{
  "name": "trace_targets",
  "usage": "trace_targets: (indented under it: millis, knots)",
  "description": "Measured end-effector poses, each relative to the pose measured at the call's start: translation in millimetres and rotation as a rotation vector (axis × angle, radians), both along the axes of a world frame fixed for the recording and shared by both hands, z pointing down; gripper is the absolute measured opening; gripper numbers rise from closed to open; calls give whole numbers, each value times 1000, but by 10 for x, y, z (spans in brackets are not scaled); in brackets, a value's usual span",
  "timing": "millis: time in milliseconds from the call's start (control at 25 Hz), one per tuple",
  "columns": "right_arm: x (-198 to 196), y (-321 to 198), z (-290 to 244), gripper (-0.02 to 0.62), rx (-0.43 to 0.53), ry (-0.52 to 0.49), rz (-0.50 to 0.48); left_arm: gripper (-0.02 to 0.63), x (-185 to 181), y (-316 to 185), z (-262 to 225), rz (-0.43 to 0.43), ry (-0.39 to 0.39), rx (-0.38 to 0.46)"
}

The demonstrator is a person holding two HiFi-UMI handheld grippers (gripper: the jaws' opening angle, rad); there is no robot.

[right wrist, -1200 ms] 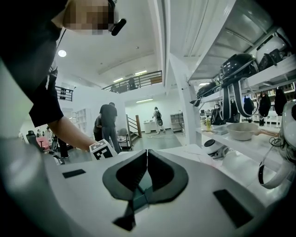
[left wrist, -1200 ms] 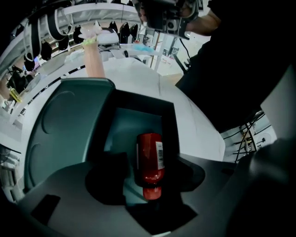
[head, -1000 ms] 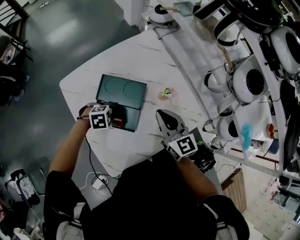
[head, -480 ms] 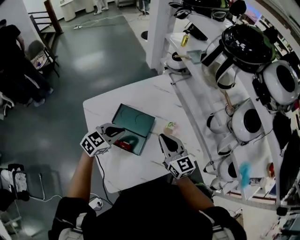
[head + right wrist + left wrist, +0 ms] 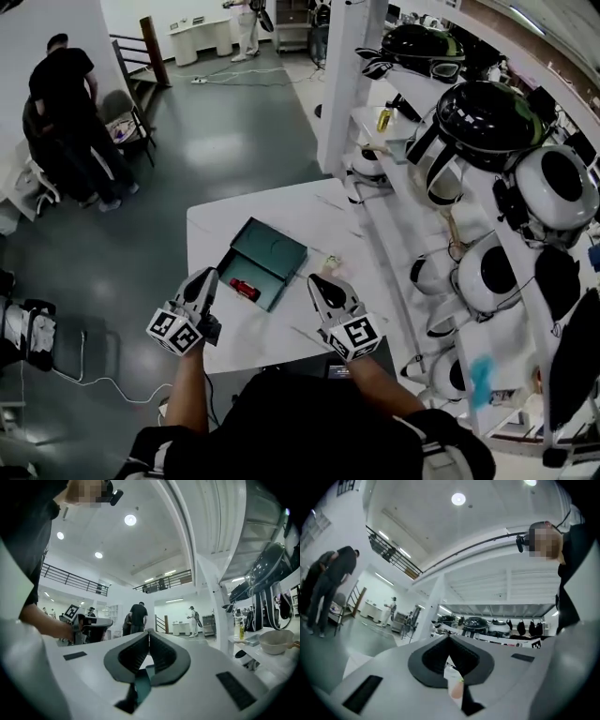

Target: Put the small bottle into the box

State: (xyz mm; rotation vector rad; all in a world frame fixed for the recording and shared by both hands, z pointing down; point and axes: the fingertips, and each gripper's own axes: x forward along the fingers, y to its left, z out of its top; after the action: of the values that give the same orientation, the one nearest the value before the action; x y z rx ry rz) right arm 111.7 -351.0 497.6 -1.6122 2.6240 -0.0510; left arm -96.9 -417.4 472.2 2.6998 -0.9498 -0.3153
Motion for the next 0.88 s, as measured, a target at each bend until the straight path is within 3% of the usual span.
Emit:
trace_targets:
  millis: [120, 200, 320, 520, 680, 880]
  knots:
    - [38, 200, -41, 32, 2, -1, -18, 15, -174, 329, 18, -174, 10, 49]
    - [32, 306, -41, 32, 6, -3, -42, 15, -299, 567, 61, -289, -23, 81]
    - [-10, 460, -2, 32, 14, -10, -91, 15, -400, 918, 151, -401, -61, 75]
    - [-102, 718, 70, 32, 4, -20, -125, 15, -389, 1371, 232, -449, -96, 66]
    - [-259, 941, 80, 32, -8, -34, -181, 15, -409, 1680, 241, -447, -76, 29]
    - [-348, 1216, -9, 32, -8, -45, -202, 16, -440, 1953, 162, -440, -65, 45]
